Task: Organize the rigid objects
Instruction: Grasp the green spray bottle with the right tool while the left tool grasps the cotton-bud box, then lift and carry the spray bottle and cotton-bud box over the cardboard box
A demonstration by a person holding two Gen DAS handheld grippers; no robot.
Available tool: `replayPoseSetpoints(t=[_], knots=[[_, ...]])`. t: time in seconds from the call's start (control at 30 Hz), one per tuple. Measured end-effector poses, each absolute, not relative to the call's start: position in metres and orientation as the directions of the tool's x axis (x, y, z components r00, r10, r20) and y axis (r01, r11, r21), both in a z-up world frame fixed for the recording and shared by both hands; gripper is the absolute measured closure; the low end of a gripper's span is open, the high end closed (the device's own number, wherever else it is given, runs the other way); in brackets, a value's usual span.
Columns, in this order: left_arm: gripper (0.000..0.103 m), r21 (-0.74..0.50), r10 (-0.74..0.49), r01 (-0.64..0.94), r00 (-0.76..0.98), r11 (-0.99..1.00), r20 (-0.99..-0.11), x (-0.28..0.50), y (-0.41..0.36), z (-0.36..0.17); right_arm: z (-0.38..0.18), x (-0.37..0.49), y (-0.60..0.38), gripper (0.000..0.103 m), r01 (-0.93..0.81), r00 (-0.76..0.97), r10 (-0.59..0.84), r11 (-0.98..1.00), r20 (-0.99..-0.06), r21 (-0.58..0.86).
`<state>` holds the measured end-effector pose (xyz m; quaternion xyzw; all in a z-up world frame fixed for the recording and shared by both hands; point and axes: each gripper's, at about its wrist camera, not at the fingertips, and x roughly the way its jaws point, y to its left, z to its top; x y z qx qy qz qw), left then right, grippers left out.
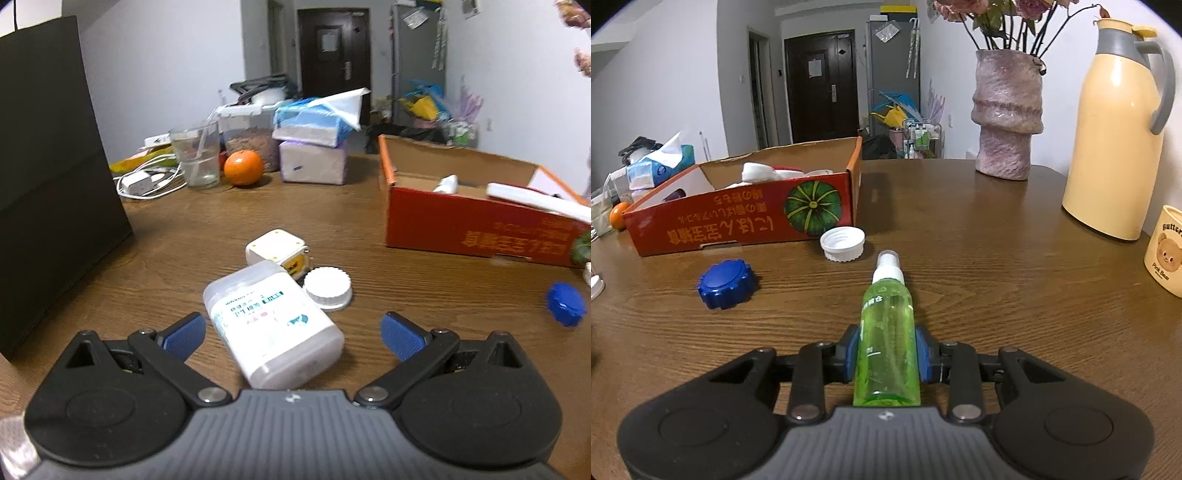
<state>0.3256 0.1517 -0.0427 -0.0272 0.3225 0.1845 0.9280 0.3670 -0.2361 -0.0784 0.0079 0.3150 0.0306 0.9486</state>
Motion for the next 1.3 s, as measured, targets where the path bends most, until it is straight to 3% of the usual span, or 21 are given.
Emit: replayPoseSetpoints(t=[0.23,0.4,0.77,1.3], knots=[[0.001,0.1,0.408,-0.453,0.658,0.886,-0.633,0.345,0.172,-0.059,-0.079,0.366,-0.233,0.073,-0.049,0.803,0.052,0.999,-0.594,0.021],[0.036,0.027,0.361,-0.455,0.668,0.89,-0.651,0.342,0.186,-0.059,-0.079,0.366,-0.233,0.073,-0.041,0.803,0.04,0.999,-0.594,0.012],[0.037,0.015,0.342,-0.43,0.696,0.903,-0.631,0.333,0.179,-0.056,-0.079,0.363,-0.235,0.073,-0.015,0.806,0.022,1.0,-0.591,0.017],[0.037,-0.02,0.31,-0.385,0.772,0.923,-0.555,0.308,0.157,-0.04,-0.066,0.34,-0.232,0.073,-0.027,0.862,0.059,0.997,-0.504,0.07]])
